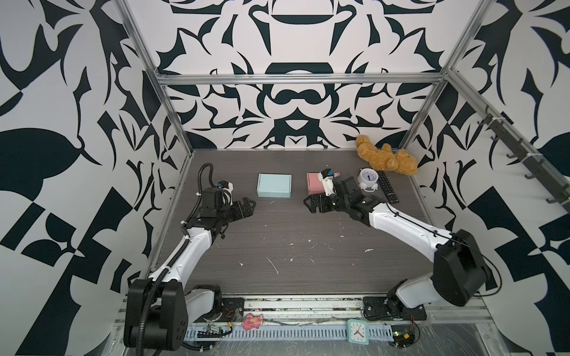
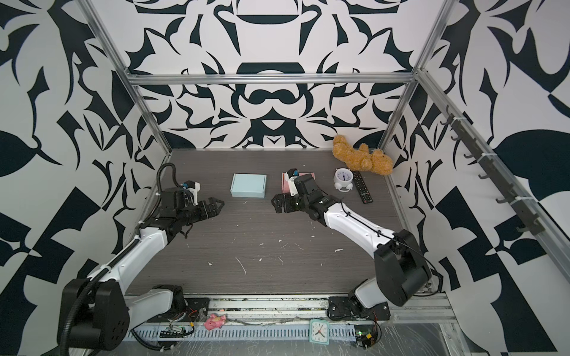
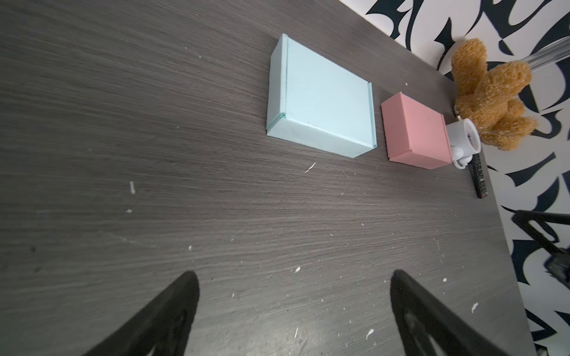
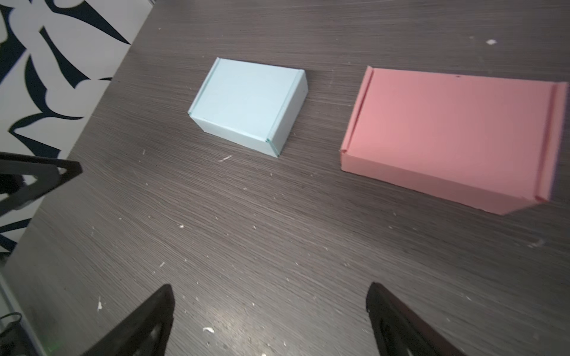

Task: Assemble paper box
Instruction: Reset both arms

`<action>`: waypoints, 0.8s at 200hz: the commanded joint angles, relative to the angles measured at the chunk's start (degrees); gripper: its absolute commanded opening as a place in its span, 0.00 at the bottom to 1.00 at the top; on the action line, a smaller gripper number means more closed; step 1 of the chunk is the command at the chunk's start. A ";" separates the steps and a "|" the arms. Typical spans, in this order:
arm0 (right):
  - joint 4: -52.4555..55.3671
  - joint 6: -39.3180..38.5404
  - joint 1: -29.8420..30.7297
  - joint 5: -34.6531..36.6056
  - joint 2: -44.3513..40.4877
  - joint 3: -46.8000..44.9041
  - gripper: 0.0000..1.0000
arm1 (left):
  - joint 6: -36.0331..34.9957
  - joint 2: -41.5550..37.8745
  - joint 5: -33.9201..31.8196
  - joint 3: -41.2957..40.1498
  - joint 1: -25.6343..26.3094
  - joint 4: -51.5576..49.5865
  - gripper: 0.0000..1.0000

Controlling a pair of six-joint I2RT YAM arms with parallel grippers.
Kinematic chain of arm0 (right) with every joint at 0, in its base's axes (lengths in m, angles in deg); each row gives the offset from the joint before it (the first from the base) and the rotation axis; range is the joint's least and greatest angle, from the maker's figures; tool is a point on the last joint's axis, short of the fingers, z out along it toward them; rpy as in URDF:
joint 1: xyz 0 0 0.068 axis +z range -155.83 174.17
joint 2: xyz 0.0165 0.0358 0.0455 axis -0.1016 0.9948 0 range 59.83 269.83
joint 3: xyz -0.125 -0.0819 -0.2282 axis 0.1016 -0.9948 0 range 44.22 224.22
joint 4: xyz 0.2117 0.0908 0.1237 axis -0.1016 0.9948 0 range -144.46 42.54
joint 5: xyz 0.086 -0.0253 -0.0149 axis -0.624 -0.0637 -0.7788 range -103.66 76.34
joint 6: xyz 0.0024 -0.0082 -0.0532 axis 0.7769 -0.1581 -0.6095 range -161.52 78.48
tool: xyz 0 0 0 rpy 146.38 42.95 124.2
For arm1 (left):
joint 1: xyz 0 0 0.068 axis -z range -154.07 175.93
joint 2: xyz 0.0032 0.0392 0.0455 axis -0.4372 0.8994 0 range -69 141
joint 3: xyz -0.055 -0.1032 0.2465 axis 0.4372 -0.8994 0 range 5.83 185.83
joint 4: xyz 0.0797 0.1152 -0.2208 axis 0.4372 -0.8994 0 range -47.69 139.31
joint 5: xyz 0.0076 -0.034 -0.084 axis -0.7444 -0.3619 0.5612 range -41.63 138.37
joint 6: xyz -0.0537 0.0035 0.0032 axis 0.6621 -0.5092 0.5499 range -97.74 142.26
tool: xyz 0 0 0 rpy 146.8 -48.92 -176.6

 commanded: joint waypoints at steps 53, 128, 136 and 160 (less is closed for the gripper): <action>-0.12 -5.01 -2.26 15.60 -17.67 -11.34 0.99 | -0.61 -12.39 -17.27 -5.77 -0.31 -6.81 0.99; -2.08 -9.04 -2.79 39.35 -35.19 -23.04 0.99 | -3.89 -25.38 -32.10 -11.51 -0.29 -5.17 0.99; -3.89 -9.67 -2.97 40.88 -36.59 -24.72 0.99 | -5.26 -27.38 -31.81 -13.54 -0.22 -2.59 0.99; -8.87 -13.68 -3.92 40.52 -40.60 -29.39 0.99 | -10.18 -30.37 -32.67 -17.20 -0.25 2.02 0.99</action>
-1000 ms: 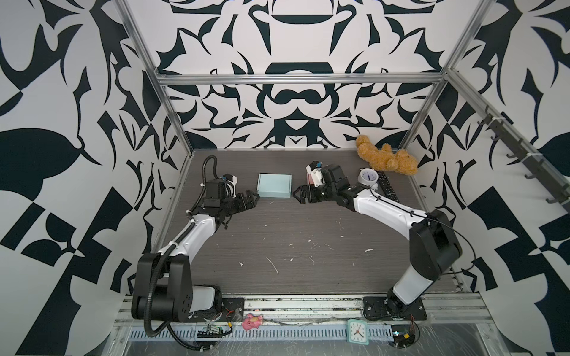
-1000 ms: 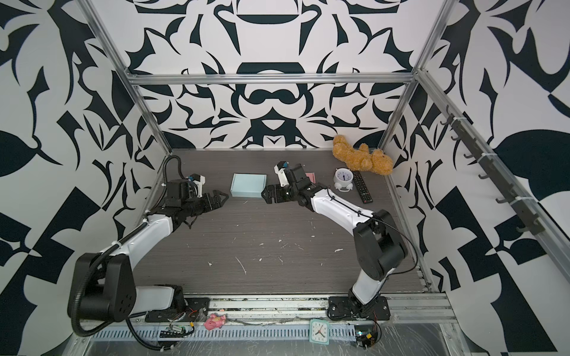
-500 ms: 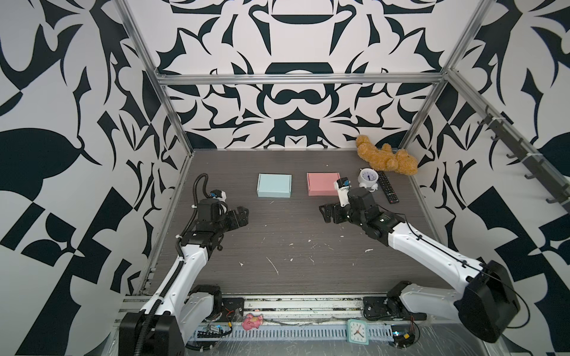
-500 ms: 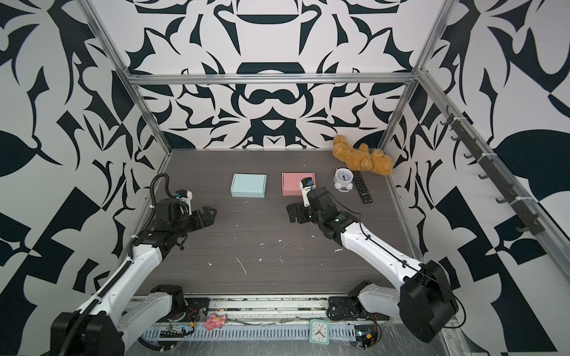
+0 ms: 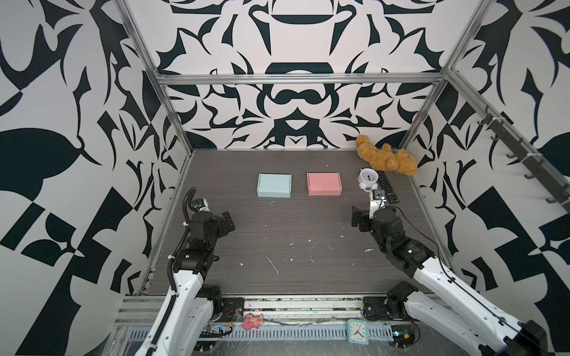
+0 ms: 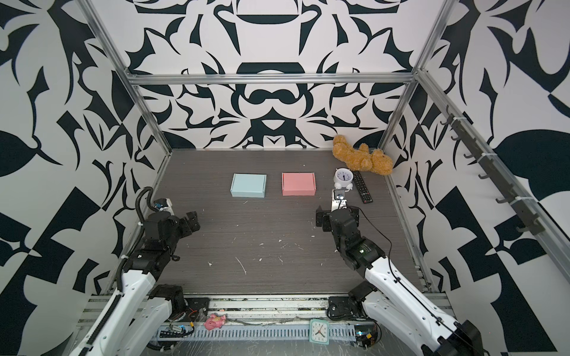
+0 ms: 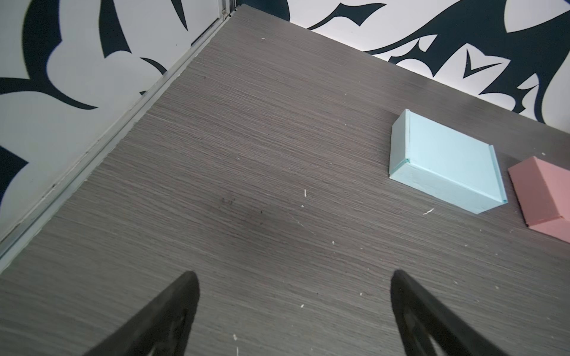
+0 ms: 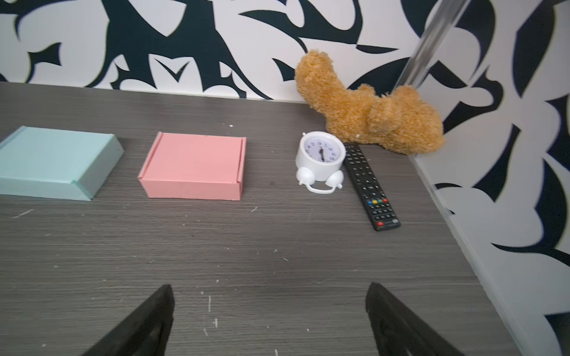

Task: Assemble paper box
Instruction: Reset both arms

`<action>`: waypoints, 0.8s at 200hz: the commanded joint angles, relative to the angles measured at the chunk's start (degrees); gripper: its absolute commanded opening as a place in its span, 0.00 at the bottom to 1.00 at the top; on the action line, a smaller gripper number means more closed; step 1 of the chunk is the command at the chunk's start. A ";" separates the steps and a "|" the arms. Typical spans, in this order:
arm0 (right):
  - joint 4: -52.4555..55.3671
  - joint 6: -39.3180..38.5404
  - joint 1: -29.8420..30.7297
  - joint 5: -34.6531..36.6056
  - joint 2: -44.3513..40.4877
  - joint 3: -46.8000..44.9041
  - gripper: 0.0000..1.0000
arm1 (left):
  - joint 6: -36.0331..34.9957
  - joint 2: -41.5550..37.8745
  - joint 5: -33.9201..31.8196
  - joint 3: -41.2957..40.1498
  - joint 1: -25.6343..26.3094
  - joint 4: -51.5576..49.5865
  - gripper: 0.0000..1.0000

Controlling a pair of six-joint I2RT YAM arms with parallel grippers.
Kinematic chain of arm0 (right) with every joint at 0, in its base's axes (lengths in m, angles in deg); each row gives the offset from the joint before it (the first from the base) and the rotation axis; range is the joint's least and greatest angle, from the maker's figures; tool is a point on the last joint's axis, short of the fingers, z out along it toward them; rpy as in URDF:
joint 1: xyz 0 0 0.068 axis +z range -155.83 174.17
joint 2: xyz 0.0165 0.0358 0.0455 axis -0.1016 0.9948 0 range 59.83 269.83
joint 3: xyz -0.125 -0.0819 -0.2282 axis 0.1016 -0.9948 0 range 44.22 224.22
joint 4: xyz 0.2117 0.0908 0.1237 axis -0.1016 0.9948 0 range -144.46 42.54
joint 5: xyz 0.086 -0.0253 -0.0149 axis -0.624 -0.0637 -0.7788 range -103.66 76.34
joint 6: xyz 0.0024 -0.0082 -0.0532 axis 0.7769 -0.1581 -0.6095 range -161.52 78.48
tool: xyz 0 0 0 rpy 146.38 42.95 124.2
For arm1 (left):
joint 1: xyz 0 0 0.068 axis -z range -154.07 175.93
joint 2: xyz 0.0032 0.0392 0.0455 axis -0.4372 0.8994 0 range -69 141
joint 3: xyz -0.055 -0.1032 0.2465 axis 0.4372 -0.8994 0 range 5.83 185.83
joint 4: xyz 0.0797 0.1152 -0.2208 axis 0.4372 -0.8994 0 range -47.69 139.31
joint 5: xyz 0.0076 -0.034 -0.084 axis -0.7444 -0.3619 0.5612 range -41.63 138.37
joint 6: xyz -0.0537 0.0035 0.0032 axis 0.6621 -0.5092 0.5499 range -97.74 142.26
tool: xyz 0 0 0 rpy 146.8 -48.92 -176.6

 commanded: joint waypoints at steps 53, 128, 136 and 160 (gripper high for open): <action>-16.59 -16.56 -2.49 3.65 -3.67 -9.63 0.99 | -8.22 4.63 -2.95 -7.67 -0.25 15.97 0.99; -32.06 -12.14 -14.50 -3.67 9.49 -12.34 0.99 | -11.31 16.03 -0.51 -7.84 -0.26 28.47 0.99; -34.76 -12.09 -15.33 -4.62 10.57 -12.90 0.99 | -11.70 17.51 -0.36 -7.52 -0.26 29.53 0.99; -39.40 -12.06 -17.00 -5.15 15.31 -12.82 0.99 | -12.11 21.26 0.36 -6.65 -0.25 33.06 0.99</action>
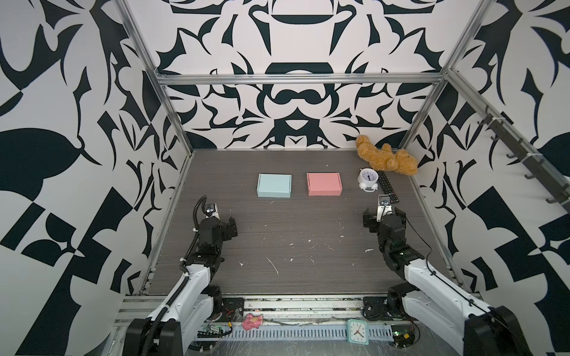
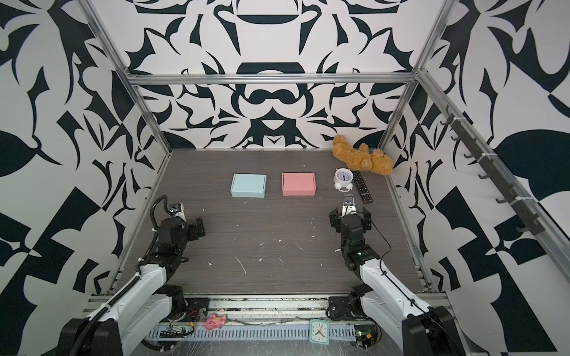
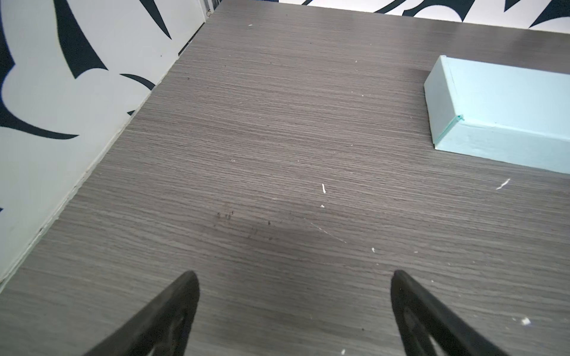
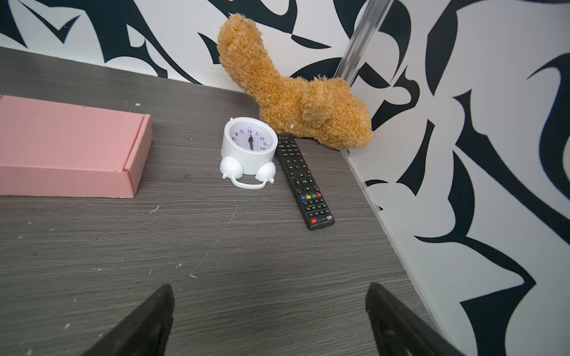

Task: Assemble paper box
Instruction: Reset both arms

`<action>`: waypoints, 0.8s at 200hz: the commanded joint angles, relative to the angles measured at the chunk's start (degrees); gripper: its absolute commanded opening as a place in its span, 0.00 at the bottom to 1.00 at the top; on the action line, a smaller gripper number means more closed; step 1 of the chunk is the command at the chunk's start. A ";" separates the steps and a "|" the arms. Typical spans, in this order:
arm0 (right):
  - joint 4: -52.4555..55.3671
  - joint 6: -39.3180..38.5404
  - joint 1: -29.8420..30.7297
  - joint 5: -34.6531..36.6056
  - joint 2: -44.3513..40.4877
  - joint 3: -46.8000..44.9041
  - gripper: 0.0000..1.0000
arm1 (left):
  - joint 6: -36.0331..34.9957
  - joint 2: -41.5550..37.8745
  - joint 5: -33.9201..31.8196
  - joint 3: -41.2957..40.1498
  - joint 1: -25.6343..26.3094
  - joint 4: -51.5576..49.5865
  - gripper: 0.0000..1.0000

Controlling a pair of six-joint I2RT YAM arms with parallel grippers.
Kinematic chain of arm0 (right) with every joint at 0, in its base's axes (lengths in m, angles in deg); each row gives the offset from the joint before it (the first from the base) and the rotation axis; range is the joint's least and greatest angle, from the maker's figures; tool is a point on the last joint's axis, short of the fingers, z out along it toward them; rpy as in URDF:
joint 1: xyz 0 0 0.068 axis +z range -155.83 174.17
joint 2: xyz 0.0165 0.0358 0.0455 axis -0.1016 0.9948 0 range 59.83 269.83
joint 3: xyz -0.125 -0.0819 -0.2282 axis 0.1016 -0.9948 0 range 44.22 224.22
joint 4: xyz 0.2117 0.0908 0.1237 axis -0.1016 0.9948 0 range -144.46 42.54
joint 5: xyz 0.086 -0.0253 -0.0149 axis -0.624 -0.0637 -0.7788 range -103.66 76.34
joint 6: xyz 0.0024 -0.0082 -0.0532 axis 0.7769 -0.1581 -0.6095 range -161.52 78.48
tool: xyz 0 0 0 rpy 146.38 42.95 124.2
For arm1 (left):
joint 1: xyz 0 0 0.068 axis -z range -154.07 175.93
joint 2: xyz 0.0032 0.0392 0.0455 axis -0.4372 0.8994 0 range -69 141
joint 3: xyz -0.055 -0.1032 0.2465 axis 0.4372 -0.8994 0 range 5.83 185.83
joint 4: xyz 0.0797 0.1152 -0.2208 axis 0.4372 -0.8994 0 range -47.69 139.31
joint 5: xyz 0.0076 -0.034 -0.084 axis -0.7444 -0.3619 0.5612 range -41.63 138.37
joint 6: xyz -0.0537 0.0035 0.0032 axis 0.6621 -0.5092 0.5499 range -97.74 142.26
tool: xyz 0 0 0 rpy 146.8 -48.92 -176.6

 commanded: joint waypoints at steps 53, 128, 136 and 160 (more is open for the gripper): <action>-25.26 1.97 -3.03 -4.16 16.75 -0.79 0.99 | -2.24 10.90 2.04 3.35 -0.30 15.81 0.99; -31.39 3.14 -5.60 -6.79 28.18 1.71 0.99 | -5.36 22.17 3.47 6.54 -0.32 25.82 0.99; -31.09 3.21 -5.69 -6.95 28.70 2.06 0.99 | -5.87 22.93 3.57 6.91 -0.26 26.44 0.99; -29.40 3.46 -5.76 -7.15 29.03 3.03 0.99 | -7.21 25.67 4.49 6.56 -0.30 31.74 0.99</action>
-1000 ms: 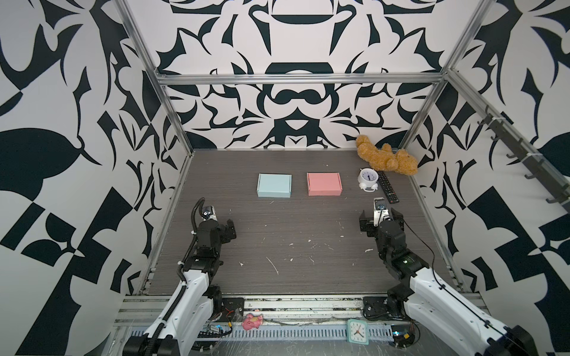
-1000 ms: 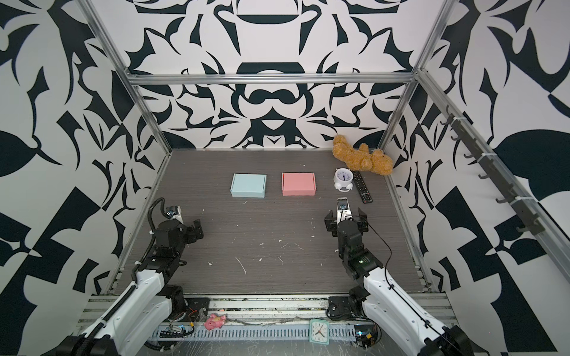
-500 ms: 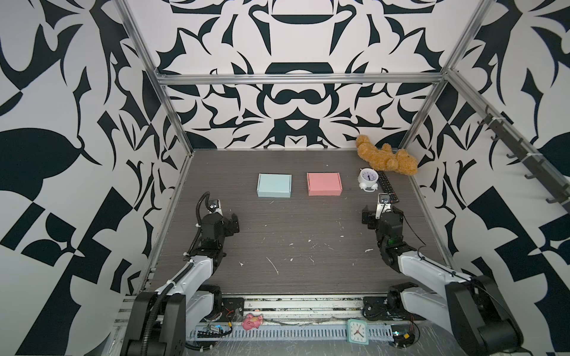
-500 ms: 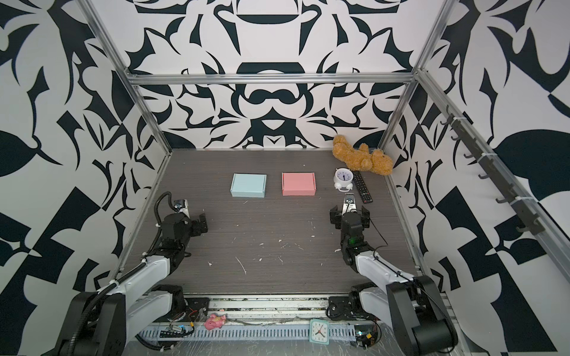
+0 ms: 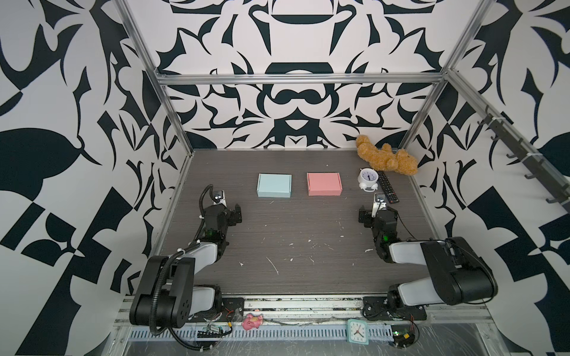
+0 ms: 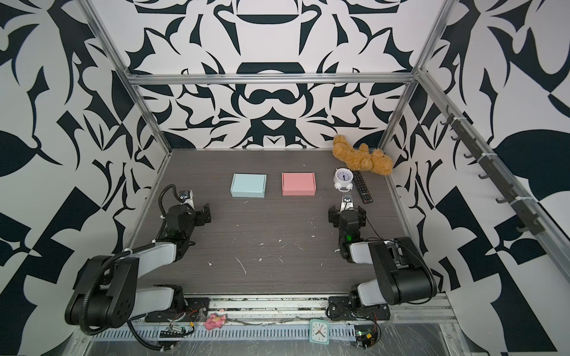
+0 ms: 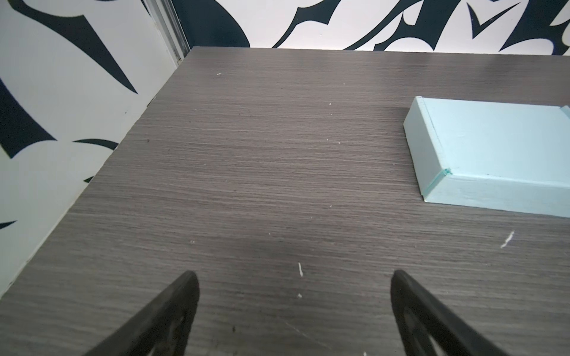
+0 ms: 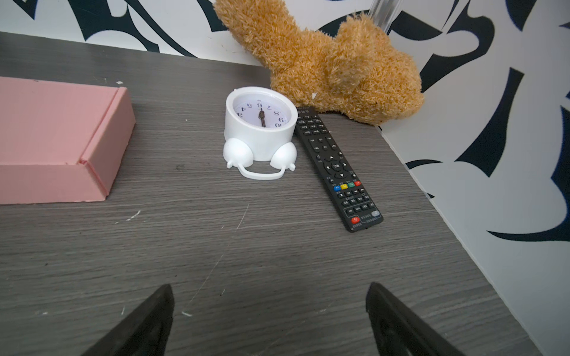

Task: Assemble paper box
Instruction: Reset both arms

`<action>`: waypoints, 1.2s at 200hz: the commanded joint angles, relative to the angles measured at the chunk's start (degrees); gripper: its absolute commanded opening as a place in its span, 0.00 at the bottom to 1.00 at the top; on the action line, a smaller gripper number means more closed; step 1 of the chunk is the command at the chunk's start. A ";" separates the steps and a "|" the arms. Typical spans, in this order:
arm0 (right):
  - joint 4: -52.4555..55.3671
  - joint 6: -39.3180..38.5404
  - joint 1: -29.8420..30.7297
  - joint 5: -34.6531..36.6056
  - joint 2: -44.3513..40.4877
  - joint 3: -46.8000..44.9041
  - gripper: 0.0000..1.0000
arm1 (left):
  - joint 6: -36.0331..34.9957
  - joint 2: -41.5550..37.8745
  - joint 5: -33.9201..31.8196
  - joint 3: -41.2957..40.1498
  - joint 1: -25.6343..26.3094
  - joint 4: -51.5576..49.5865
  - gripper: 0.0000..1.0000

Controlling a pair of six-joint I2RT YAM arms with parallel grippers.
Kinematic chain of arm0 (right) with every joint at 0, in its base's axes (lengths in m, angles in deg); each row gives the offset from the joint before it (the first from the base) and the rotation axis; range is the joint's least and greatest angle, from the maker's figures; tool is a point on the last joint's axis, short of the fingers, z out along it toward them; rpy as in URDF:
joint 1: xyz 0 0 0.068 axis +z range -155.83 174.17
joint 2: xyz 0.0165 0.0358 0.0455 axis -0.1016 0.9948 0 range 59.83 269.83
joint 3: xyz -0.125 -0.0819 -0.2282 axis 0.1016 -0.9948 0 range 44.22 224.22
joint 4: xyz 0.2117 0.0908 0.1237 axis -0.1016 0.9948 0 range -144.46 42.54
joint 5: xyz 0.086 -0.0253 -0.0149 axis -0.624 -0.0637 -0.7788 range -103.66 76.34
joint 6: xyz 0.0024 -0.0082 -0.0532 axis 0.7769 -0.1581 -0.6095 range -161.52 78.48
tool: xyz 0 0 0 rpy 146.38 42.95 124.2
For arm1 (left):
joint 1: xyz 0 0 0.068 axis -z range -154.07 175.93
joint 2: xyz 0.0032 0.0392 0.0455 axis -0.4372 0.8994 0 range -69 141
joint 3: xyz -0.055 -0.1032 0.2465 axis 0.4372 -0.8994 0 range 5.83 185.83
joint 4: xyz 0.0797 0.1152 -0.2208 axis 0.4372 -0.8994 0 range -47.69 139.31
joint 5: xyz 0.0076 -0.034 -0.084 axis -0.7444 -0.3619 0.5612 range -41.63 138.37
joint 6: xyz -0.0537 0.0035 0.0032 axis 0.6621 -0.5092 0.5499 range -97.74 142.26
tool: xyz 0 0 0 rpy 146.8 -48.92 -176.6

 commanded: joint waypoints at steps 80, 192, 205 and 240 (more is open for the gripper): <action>-2.53 1.84 -0.61 0.49 5.91 4.80 0.99 | -2.90 13.00 0.90 0.04 -0.29 19.95 0.99; -3.25 1.73 -0.61 0.40 6.15 4.79 0.99 | -2.70 13.01 0.56 1.46 -0.45 17.04 0.99; -3.22 1.73 -0.66 0.48 6.16 4.75 0.99 | -2.69 12.94 0.51 1.52 -0.42 17.04 0.99; -3.31 1.71 -0.66 0.47 6.22 4.68 0.99 | -2.73 12.97 0.51 1.40 -0.41 17.09 0.99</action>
